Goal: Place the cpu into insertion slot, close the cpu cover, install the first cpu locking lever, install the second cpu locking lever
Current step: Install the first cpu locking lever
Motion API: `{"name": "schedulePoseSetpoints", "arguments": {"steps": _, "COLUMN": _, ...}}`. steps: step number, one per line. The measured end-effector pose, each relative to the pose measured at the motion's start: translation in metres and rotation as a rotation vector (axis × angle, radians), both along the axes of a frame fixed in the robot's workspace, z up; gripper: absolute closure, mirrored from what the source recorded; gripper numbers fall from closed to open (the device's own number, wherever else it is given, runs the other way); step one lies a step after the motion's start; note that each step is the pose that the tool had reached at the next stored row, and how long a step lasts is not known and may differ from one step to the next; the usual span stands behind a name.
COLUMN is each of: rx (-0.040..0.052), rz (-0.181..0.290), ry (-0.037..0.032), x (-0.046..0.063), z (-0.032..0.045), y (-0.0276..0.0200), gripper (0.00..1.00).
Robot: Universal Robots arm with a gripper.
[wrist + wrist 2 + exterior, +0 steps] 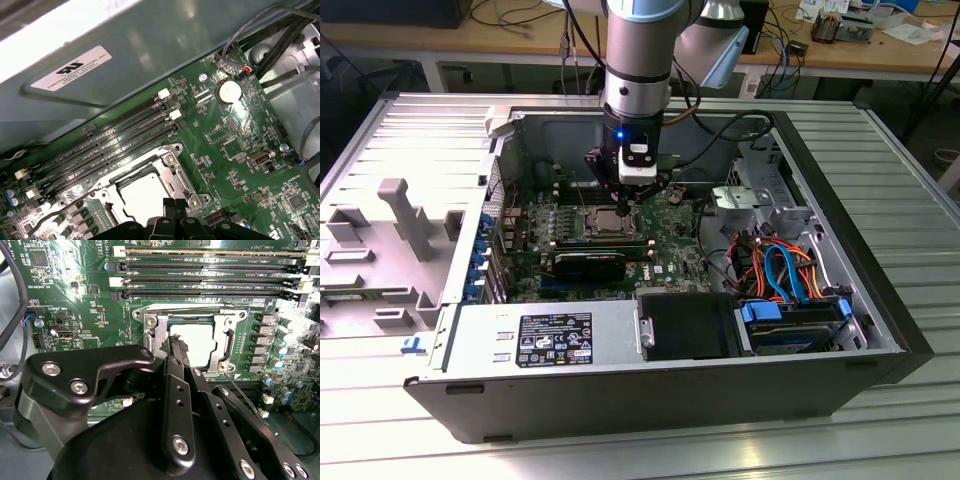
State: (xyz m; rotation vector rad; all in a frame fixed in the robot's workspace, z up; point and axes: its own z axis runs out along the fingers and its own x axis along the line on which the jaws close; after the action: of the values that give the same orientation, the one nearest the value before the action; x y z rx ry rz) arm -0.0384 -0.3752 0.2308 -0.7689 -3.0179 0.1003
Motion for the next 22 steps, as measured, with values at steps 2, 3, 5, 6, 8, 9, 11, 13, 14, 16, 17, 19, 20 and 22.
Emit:
{"name": "schedulePoseSetpoints", "arguments": {"steps": 2, "rx": 0.0, "rz": 0.004, "ry": 0.0, "x": 0.0, "z": 0.0, "y": 0.0, "gripper": 0.89}}
{"name": "schedulePoseSetpoints", "arguments": {"steps": 3, "rx": 0.0, "rz": 0.006, "ry": 0.0, "x": 0.0, "z": 0.0, "y": 0.0, "gripper": 0.89}}
{"name": "schedulePoseSetpoints", "arguments": {"steps": 5, "rx": 0.0, "rz": 0.009, "ry": 0.0, "x": 0.0, "z": 0.0, "y": 0.0, "gripper": 0.89}}
{"name": "schedulePoseSetpoints", "arguments": {"steps": 6, "rx": 0.0001, "rz": 0.011, "ry": 0.0, "x": 0.0, "z": 0.0, "y": 0.0, "gripper": 0.89}}
{"name": "schedulePoseSetpoints", "arguments": {"steps": 8, "rx": 0.0001, "rz": 0.015, "ry": 0.0, "x": 0.0, "z": 0.0, "y": 0.0, "gripper": 0.89}}
{"name": "schedulePoseSetpoints", "arguments": {"steps": 9, "rx": 0.0, "rz": 0.016, "ry": 0.0, "x": 0.0, "z": 0.0, "y": 0.0, "gripper": 0.89}}
{"name": "schedulePoseSetpoints", "arguments": {"steps": 11, "rx": 0.0, "rz": 0.02, "ry": 0.0, "x": 0.0, "z": 0.0, "y": 0.0, "gripper": 0.89}}
{"name": "schedulePoseSetpoints", "arguments": {"steps": 13, "rx": 0.0, "rz": 0.024, "ry": 0.0, "x": 0.0, "z": 0.0, "y": 0.0, "gripper": 0.89}}
{"name": "schedulePoseSetpoints", "arguments": {"steps": 14, "rx": 0.0, "rz": 0.026, "ry": 0.0, "x": 0.0, "z": 0.0, "y": 0.0, "gripper": 0.89}}
{"name": "schedulePoseSetpoints", "arguments": {"steps": 16, "rx": 0.0, "rz": 0.028, "ry": 0.0, "x": 0.0, "z": 0.0, "y": 0.0, "gripper": 0.89}}
{"name": "schedulePoseSetpoints", "arguments": {"steps": 17, "rx": 0.0001, "rz": 0.031, "ry": 0.0, "x": 0.0, "z": 0.0, "y": 0.0, "gripper": 0.89}}
{"name": "schedulePoseSetpoints", "arguments": {"steps": 19, "rx": 0.0, "rz": 0.033, "ry": 0.0, "x": 0.0, "z": 0.0, "y": 0.0, "gripper": 0.89}}
{"name": "schedulePoseSetpoints", "arguments": {"steps": 20, "rx": 0.0, "rz": 0.034, "ry": 0.0, "x": 0.0, "z": 0.0, "y": 0.0, "gripper": 0.89}}
{"name": "schedulePoseSetpoints", "arguments": {"steps": 22, "rx": 0.0, "rz": 0.036, "ry": 0.0, "x": 0.0, "z": 0.0, "y": 0.0, "gripper": 0.89}}
